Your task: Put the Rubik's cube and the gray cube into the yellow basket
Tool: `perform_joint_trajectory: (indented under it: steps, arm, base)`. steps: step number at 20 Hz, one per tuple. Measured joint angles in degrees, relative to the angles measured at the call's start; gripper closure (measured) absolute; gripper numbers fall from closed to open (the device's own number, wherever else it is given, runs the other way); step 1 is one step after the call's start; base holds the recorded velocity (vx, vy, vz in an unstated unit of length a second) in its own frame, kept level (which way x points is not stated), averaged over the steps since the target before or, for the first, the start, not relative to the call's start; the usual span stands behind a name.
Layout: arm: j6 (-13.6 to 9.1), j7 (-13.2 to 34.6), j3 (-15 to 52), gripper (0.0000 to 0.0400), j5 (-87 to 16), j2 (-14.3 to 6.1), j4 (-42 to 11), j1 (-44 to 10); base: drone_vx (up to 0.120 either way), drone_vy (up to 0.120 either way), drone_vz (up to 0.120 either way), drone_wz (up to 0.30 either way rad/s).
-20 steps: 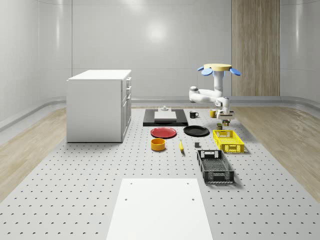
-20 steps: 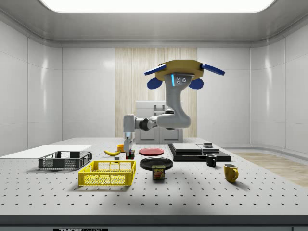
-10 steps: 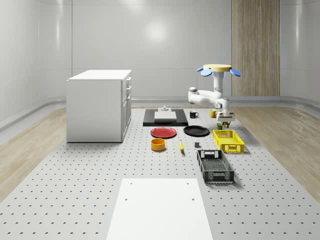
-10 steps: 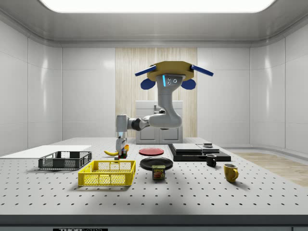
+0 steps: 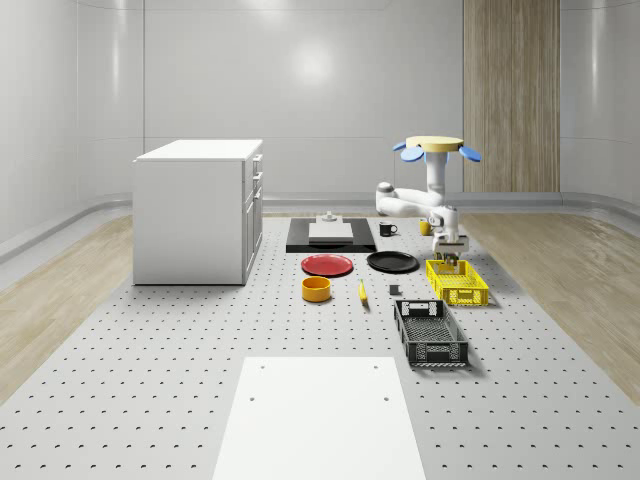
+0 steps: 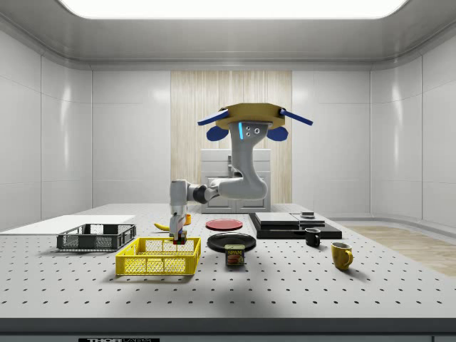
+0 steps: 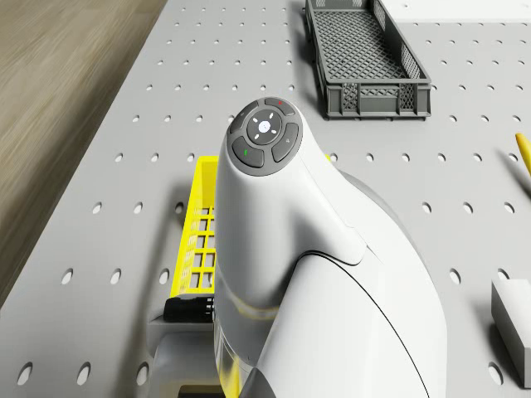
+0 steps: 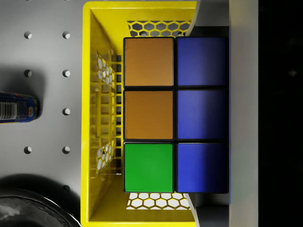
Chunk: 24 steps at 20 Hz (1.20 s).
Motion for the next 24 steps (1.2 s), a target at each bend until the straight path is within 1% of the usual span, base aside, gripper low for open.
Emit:
perform_joint_trajectory:
  steps: [2,4,10,12,14,16,19,22,24]
  arm:
    - [0.0,0.0,0.0,0.0075,0.0,0.0,0.0,0.0]
    - [0.1,0.0,0.0,0.0075,0.0,-0.1,0.0,0.0]
    - [0.1,0.0,0.0,0.0075,0.1,-0.2,0.0,0.0]
    - [0.2,0.0,0.0,0.0075,0.1,-0.2,0.0,0.0]
    - [0.2,0.0,0.0,0.0075,0.1,-0.2,0.0,0.0]
    - [0.2,0.0,0.0,0.0046,0.1,-0.2,0.0,0.0]
    - [0.0,0.0,0.6,0.0022,0.7,-0.2,-0.1,0.0]
    - [-0.6,-0.1,2.5,0.0010,2.5,-0.3,-0.2,0.2]
    - [-1.1,-0.1,4.1,0.0006,3.9,-0.3,-0.2,0.3]
  base:
    - [0.020,0.000,-0.120,0.000]
    - [0.100,0.000,-0.120,0.000]
    - [0.000,0.000,-0.120,0.000]
    - [0.000,0.000,-0.080,0.000]
    - [0.000,0.000,-0.020,0.000]
    - [0.000,0.000,0.000,0.000]
    - [0.000,0.000,0.000,0.000]
    - [0.000,0.000,0.000,0.000]
    - [0.000,0.000,0.100,0.000]
